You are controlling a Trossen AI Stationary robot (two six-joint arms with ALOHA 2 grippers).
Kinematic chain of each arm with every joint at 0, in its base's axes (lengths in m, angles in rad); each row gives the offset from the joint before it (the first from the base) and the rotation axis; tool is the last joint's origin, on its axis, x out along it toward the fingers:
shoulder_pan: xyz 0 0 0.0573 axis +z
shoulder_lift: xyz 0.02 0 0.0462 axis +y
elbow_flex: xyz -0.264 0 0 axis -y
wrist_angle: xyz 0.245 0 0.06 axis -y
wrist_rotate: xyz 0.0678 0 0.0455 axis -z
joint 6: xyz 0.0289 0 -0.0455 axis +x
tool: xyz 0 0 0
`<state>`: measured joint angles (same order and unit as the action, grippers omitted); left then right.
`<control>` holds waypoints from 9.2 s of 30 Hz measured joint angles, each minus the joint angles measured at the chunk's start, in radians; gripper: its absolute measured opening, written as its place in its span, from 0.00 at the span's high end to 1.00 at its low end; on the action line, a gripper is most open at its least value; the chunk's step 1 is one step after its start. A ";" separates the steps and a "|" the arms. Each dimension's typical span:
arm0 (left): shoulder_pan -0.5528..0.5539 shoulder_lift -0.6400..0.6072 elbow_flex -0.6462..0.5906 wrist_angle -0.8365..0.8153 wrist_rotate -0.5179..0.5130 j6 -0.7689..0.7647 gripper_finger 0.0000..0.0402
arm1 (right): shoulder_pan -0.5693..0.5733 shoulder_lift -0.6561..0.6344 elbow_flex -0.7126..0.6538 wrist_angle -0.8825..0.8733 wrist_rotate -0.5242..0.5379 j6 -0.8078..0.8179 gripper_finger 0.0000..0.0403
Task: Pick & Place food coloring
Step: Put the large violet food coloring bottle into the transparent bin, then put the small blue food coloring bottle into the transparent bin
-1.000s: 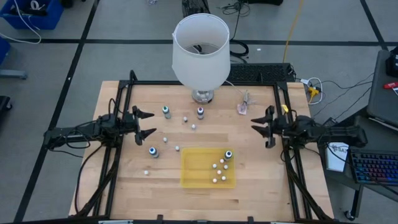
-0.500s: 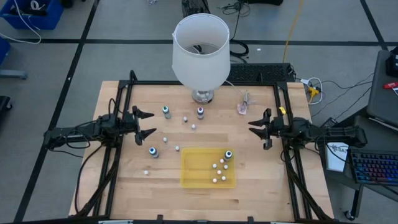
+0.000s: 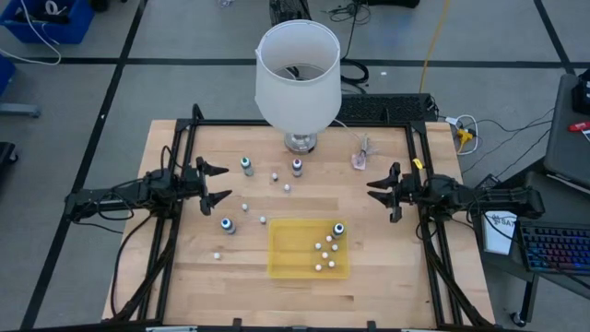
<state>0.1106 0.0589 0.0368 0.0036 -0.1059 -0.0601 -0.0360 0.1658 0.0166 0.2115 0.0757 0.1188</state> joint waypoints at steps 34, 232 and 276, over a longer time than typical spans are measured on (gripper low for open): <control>0.000 0.000 0.000 0.124 -0.094 -0.086 0.09 | 0.000 0.000 -0.002 0.000 0.001 0.000 0.72; -0.311 1.577 1.406 -0.862 -0.344 -0.263 0.61 | 0.000 0.004 -0.002 -0.002 0.001 0.000 0.72; 0.115 1.608 0.992 -0.442 -0.106 -0.043 0.41 | 0.000 0.005 -0.002 -0.002 0.001 0.000 0.72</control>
<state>0.2260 1.6669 1.0290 -0.4380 -0.2119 -0.1033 -0.0357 0.1703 0.0151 0.2096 0.0769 0.1192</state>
